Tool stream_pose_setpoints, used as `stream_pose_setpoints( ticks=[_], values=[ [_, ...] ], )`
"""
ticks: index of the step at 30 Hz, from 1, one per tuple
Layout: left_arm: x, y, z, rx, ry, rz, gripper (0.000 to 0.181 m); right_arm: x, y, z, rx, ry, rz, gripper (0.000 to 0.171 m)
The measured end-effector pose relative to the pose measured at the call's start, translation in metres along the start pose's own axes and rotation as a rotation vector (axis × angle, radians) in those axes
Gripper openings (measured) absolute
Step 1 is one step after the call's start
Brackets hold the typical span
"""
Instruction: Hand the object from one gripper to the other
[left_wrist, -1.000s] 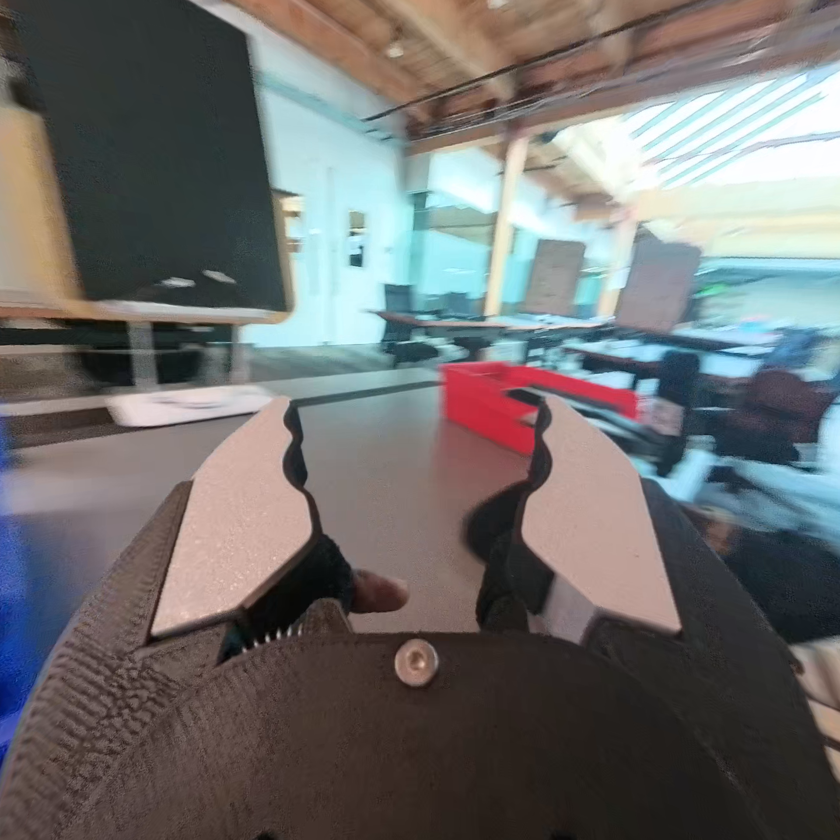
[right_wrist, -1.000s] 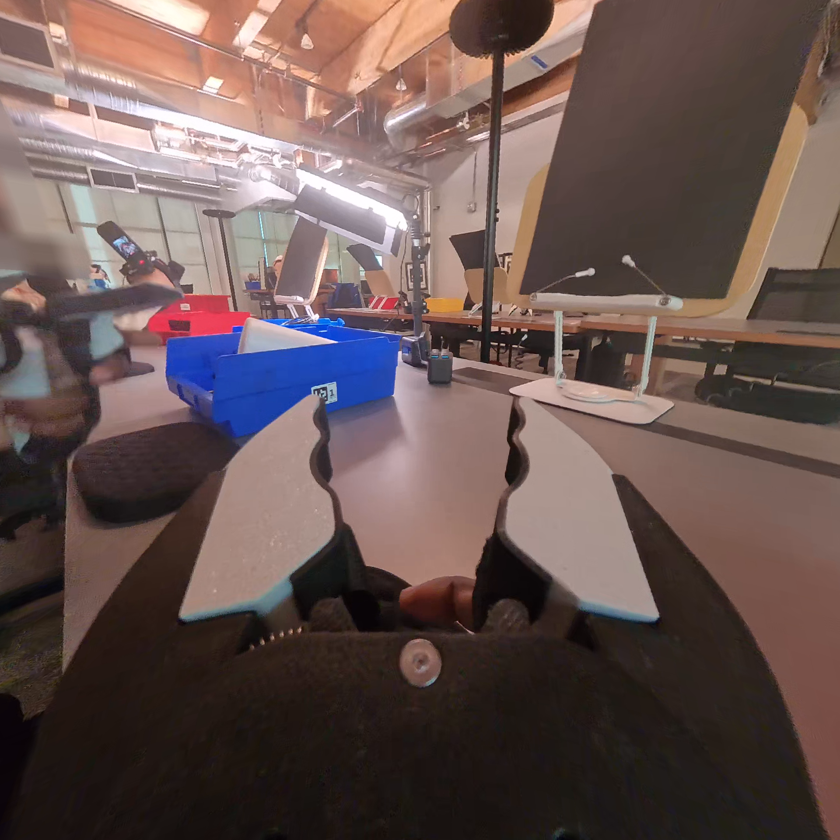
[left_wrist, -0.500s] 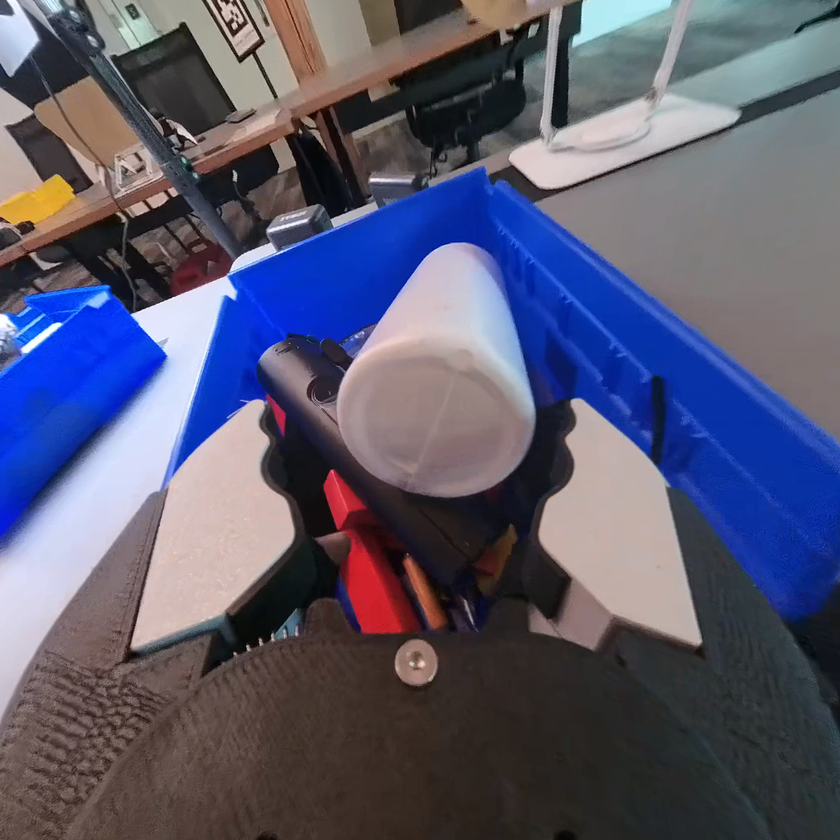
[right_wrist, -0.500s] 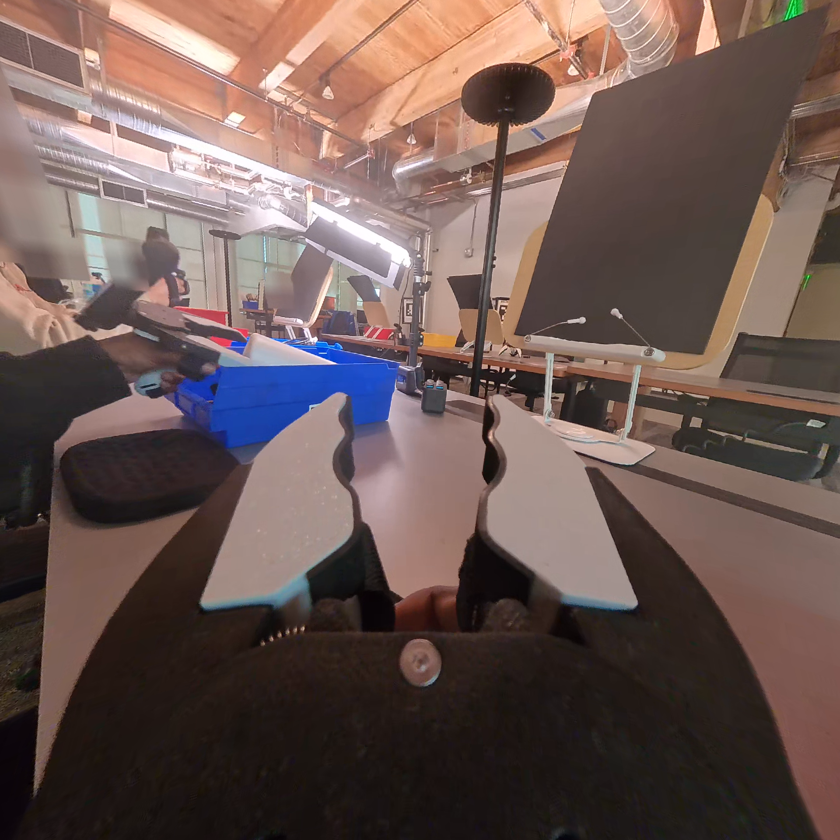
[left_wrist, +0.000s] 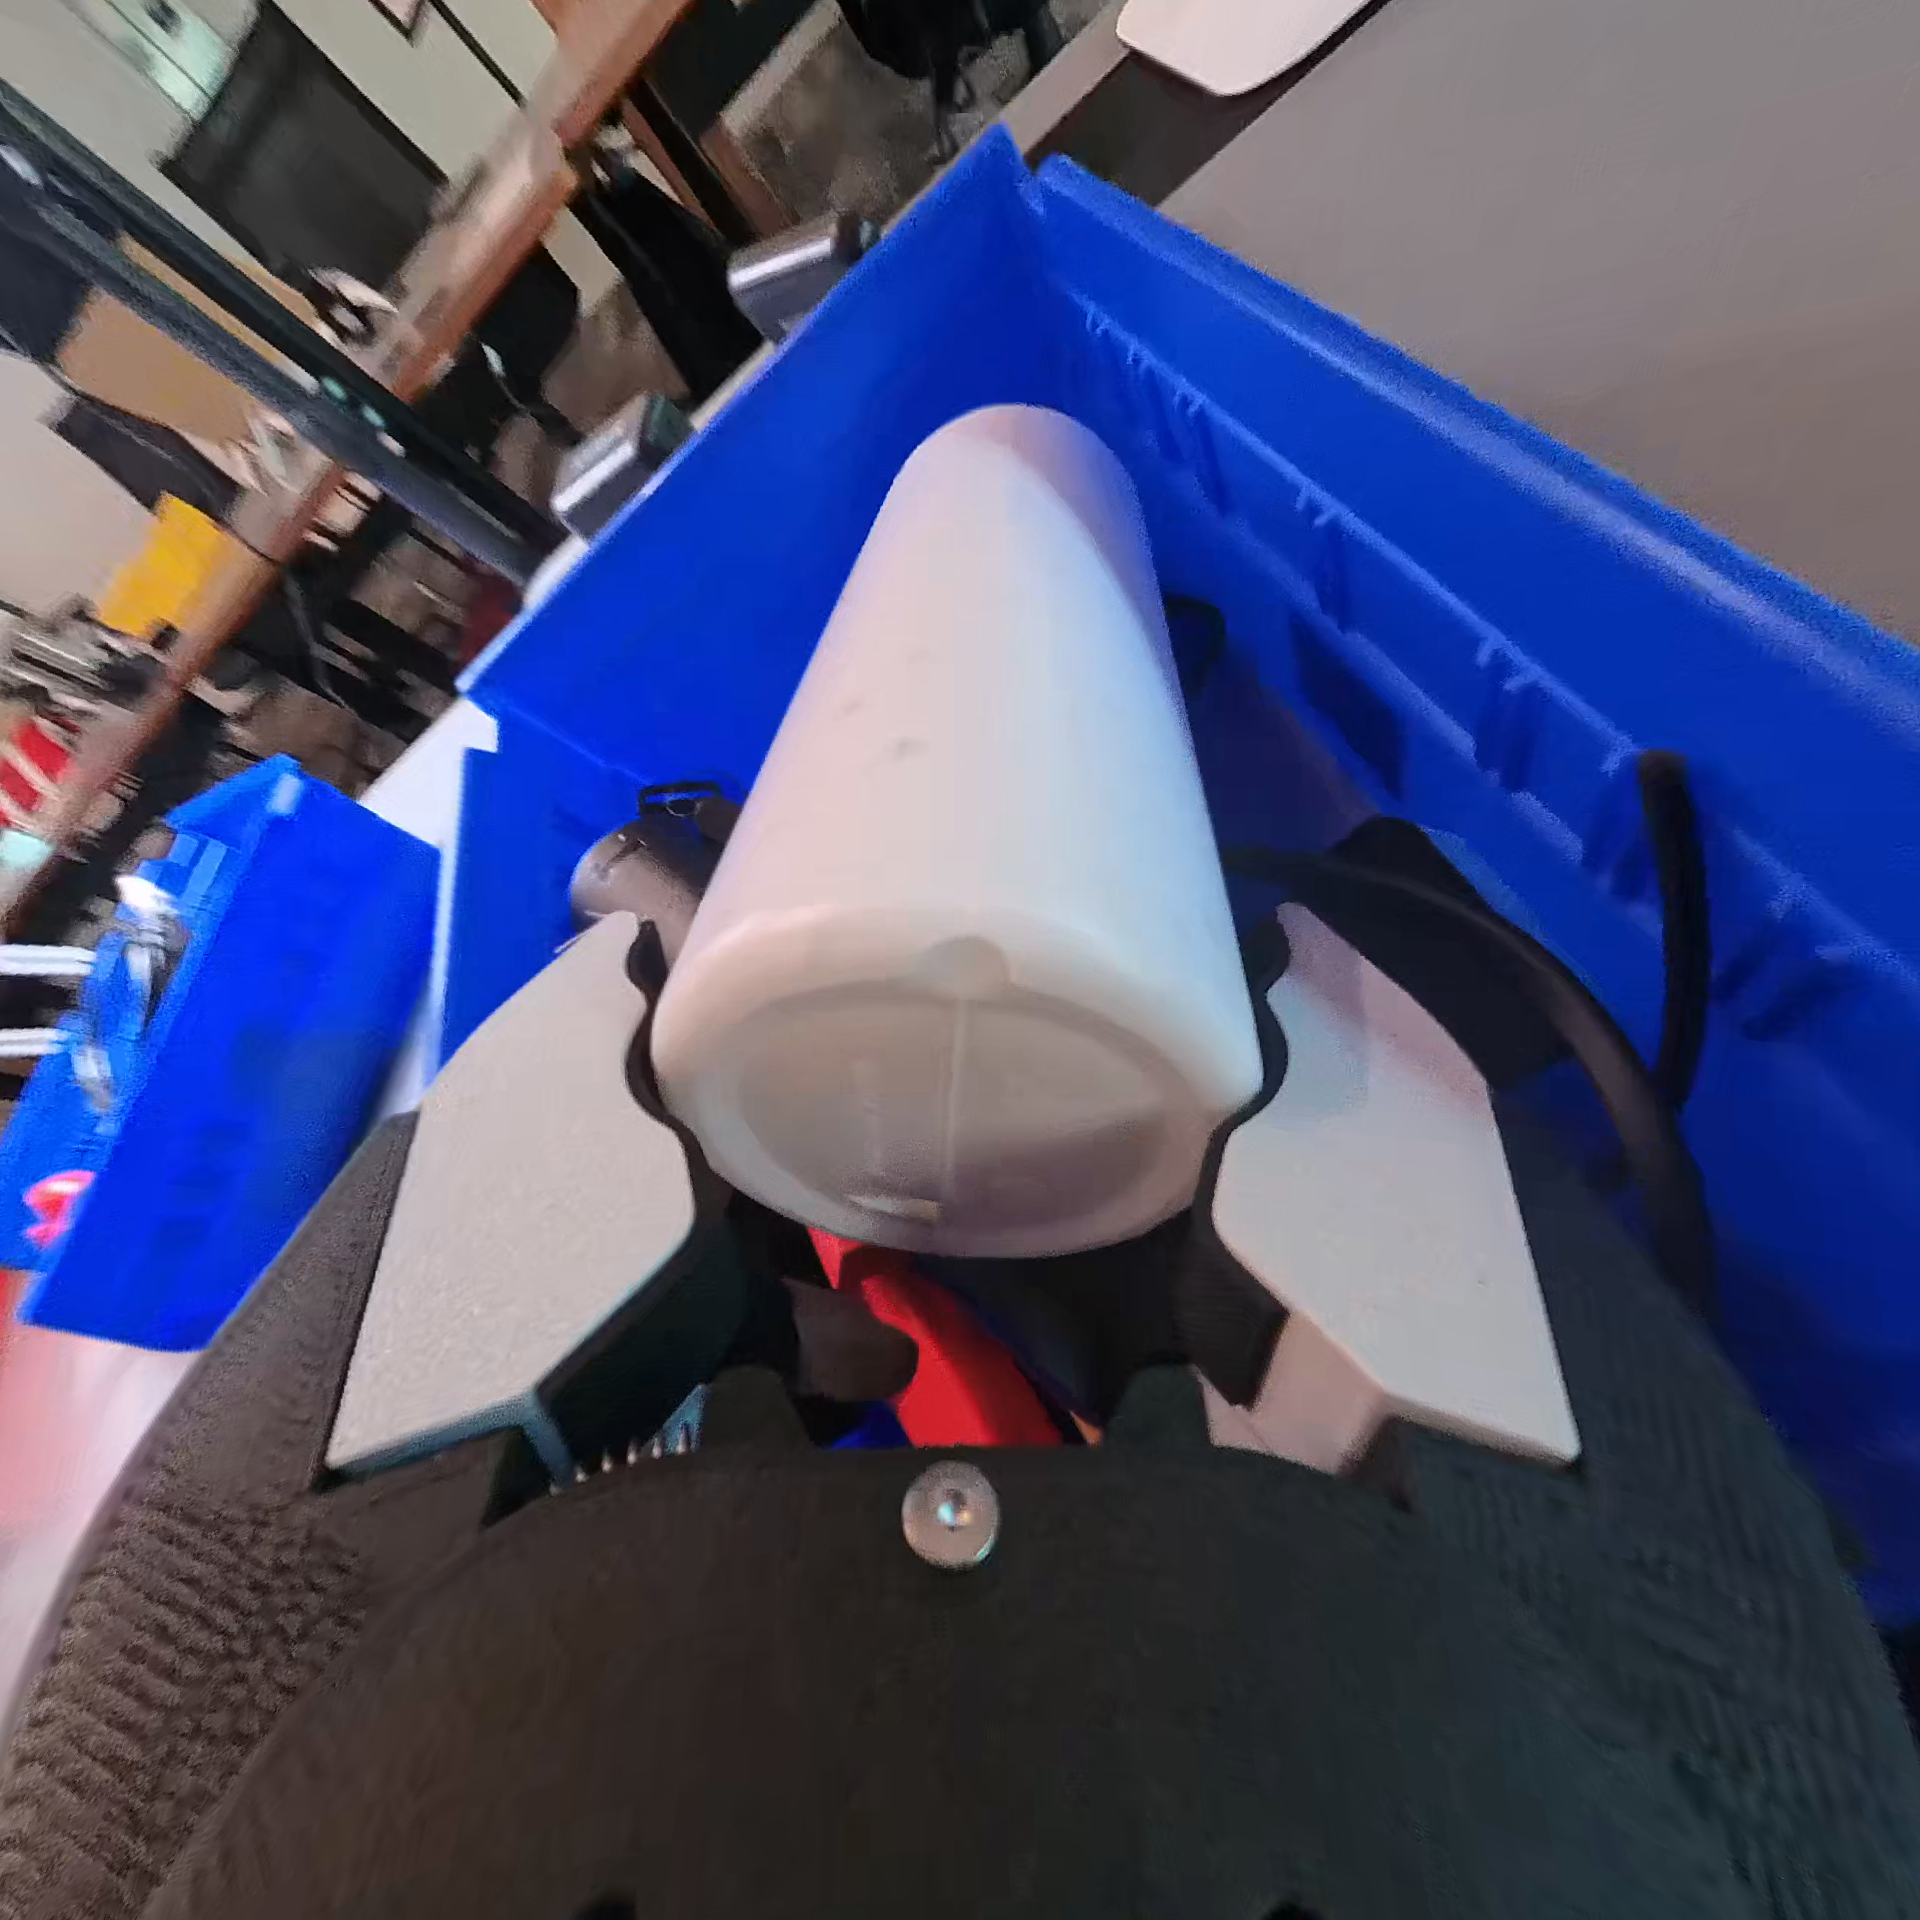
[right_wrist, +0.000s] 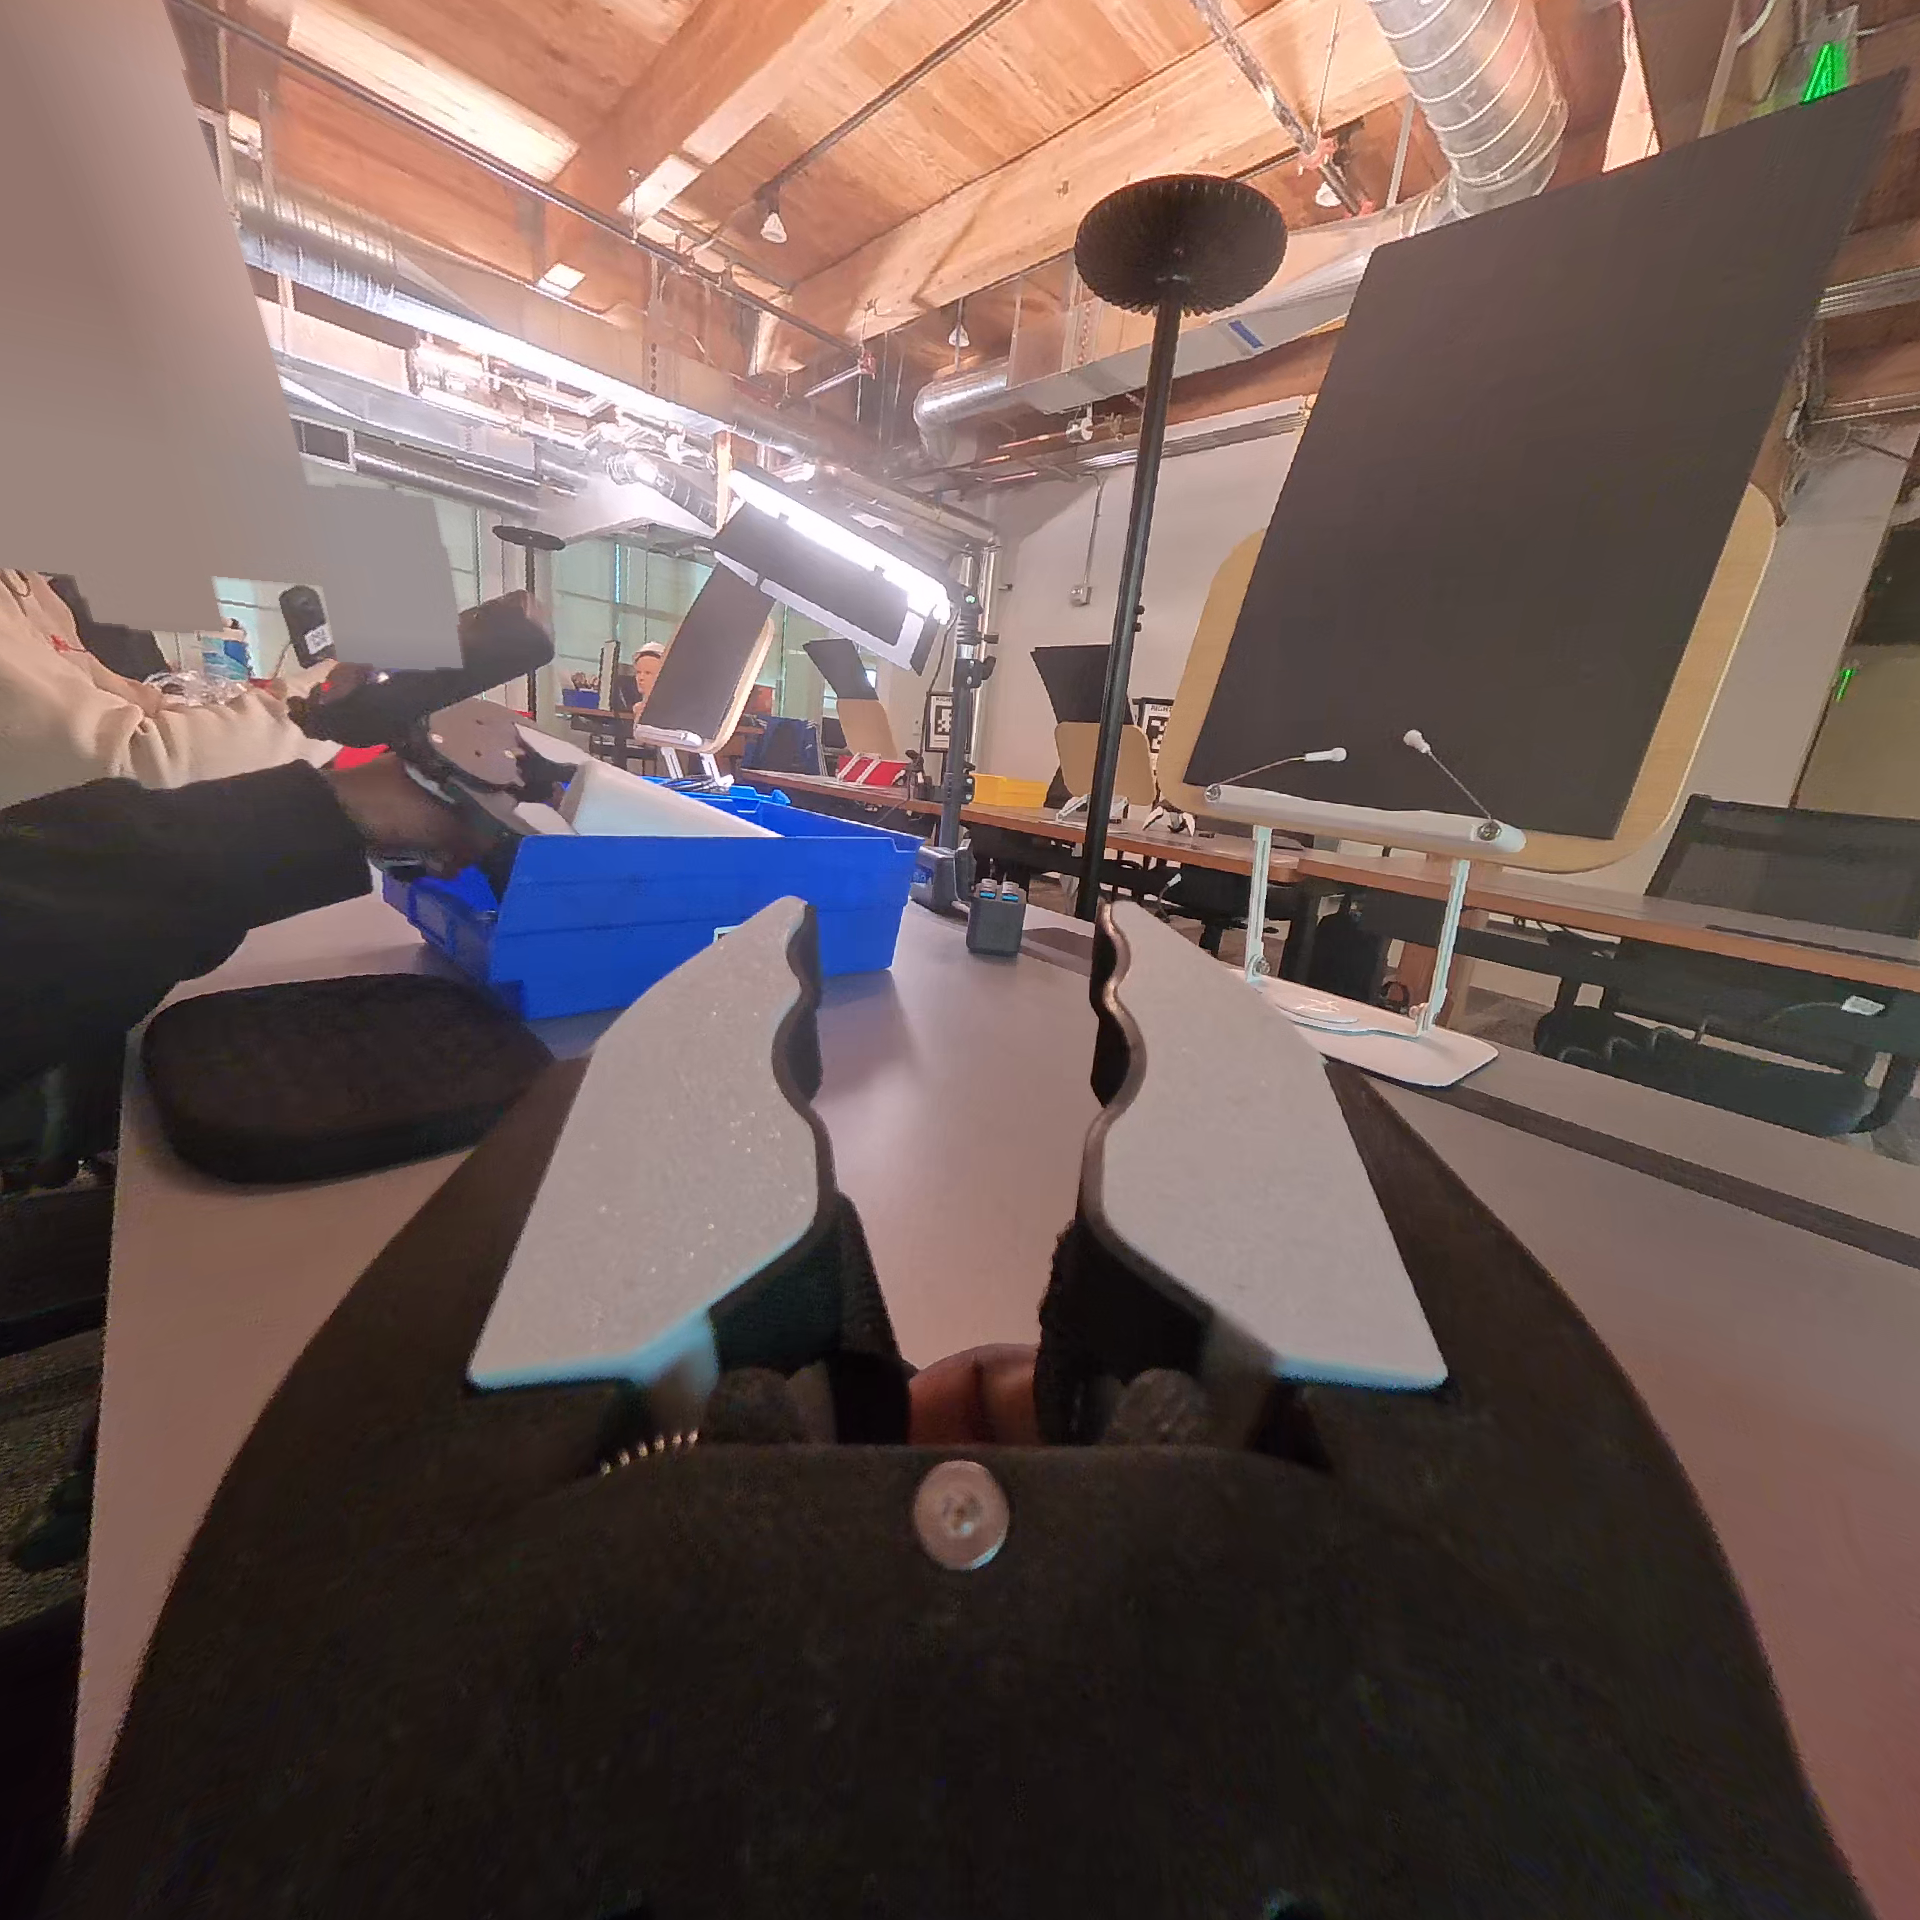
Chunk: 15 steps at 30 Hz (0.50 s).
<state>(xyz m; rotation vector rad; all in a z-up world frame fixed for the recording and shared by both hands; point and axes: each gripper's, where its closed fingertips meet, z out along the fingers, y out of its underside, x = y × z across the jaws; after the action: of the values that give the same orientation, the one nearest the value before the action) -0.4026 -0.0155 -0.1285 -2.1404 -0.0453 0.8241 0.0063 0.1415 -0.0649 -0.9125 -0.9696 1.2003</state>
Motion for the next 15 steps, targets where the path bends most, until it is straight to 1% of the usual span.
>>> stream_pose_setpoints(
  ticks=[5,9,11,13,15],
  values=[
    [0.001,-0.022,-0.028,0.107,-0.158,0.173,0.105,-0.001,0.000,0.000,0.003,-0.002,-0.005,0.049],
    [0.000,-0.049,-0.062,0.185,-0.327,0.358,0.105,-0.001,0.000,0.000,0.004,-0.003,-0.008,0.049],
    [0.002,-0.066,-0.083,0.246,-0.404,0.419,0.105,-0.001,-0.001,0.000,0.006,-0.003,-0.009,0.049],
    [0.011,-0.087,-0.108,0.339,-0.452,0.431,0.105,-0.001,-0.001,0.000,0.007,-0.004,-0.010,0.049],
    [0.028,-0.112,-0.136,0.482,-0.446,0.373,0.105,-0.001,-0.001,0.000,0.008,-0.004,-0.006,0.049]
  ],
)
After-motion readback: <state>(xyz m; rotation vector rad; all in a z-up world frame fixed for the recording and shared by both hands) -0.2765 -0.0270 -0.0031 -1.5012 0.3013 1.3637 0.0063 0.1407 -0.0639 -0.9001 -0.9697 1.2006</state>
